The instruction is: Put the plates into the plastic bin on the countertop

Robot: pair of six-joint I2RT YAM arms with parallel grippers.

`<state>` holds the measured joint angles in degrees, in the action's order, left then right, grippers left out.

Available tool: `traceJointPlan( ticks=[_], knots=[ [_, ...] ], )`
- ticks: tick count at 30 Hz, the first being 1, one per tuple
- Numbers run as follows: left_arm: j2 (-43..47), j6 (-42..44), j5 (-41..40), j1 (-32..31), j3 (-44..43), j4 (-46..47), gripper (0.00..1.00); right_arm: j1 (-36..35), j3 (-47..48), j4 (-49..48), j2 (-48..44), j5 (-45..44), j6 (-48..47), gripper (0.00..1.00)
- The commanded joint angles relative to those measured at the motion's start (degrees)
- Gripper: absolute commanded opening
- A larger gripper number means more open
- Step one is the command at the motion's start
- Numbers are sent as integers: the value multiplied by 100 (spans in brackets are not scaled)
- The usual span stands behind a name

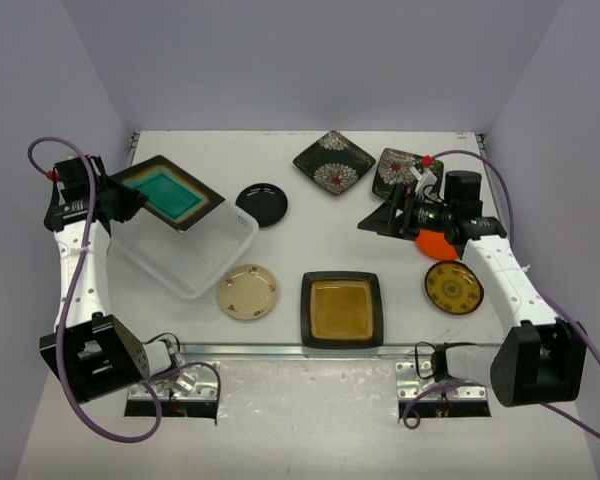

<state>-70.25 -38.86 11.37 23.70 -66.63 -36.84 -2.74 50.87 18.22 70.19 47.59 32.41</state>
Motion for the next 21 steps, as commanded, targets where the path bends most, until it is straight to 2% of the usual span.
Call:
traceJointPlan(
  ticks=[1,12,14,15,18,19,20,21],
  knots=[
    [292,-280,295,63,71,810,0,28,-191,41,-330,-259,-253,99],
    [-85,-437,193,366,1103,1435,0,34,-279,158,-652,-169,-332,99],
    [-211,-464,300,422,1235,1570,3,28,-313,173,-664,-146,-324,99],
    [-259,-465,305,433,1240,1591,7,28,-339,173,-681,-128,-323,99],
    [-378,-392,362,449,1312,1698,33,19,-573,135,-789,-144,-332,99],
    [-392,-378,421,443,1319,1738,46,19,-673,122,-835,-216,-332,99],
    [-393,-377,420,442,1342,1734,65,19,-721,128,-847,-291,-362,99],
    [-393,-377,419,442,1353,1712,68,19,-748,164,-849,-359,-388,99]
  ],
)
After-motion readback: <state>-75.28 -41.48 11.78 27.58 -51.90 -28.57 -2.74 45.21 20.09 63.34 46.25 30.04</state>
